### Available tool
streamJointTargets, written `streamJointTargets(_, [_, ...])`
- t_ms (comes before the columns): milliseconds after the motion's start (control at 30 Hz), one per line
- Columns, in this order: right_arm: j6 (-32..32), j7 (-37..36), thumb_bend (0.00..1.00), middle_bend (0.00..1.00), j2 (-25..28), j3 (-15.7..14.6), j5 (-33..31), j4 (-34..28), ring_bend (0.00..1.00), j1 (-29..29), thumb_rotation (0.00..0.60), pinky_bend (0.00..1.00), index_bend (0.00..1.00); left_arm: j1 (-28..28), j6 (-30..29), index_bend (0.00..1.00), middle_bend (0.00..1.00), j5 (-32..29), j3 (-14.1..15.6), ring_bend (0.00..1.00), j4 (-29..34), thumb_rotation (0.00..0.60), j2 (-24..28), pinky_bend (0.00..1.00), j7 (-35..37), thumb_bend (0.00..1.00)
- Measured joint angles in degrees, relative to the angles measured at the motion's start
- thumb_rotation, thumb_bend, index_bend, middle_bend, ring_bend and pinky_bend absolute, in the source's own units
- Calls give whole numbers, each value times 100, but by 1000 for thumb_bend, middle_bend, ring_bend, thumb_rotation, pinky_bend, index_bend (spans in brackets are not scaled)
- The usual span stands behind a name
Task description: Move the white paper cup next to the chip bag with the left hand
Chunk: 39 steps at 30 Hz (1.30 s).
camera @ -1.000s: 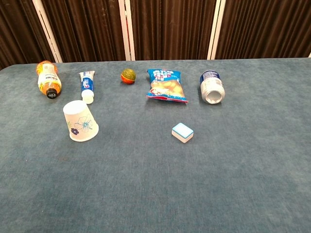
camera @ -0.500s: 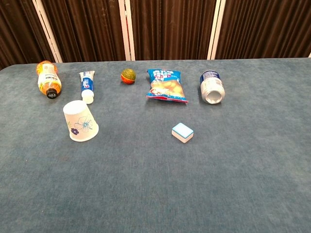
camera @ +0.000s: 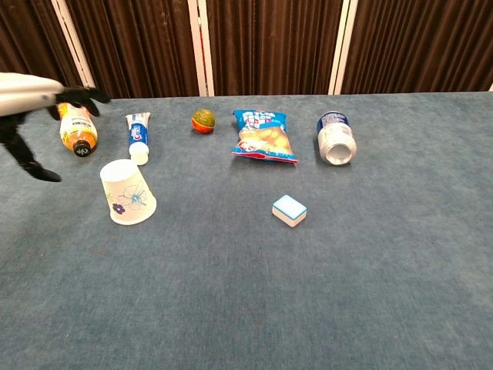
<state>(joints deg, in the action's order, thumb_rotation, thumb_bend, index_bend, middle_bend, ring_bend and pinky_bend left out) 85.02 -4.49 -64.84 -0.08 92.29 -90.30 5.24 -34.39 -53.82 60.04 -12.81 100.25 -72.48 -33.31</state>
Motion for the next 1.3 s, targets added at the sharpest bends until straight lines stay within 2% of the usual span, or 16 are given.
streamJointTargets(233, [58, -53, 90, 0, 19, 0, -17, 28, 0, -47, 600, 115, 0, -519, 134, 116, 184, -863, 20, 128, -83, 600, -361, 240, -528, 95])
streamJointTargets(467, [83, -77, 90, 0, 28, 4, -31, 30, 0, -72, 600, 115, 0, -806, 53, 273, 351, -1250, 179, 271, -259, 600, -709, 364, -717, 148])
streamJointTargets(700, [78, -93, 90, 0, 30, 14, -50, 34, 0, -77, 600, 115, 0, -842, -136, 336, 424, -1319, 323, 331, -279, 600, -808, 405, -662, 184])
streamJointTargets(1000, [37, -44, 90, 0, 21, 15, -44, 0, 0, -60, 600, 115, 0, -837, -323, 337, 414, -1057, 389, 333, -169, 600, -762, 407, -435, 189])
streamJointTargets(1300, [8, -82, 90, 0, 24, 21, -38, -22, 0, -40, 600, 115, 0, -1120, -422, 334, 413, -935, 129, 330, 107, 600, -802, 407, -365, 189])
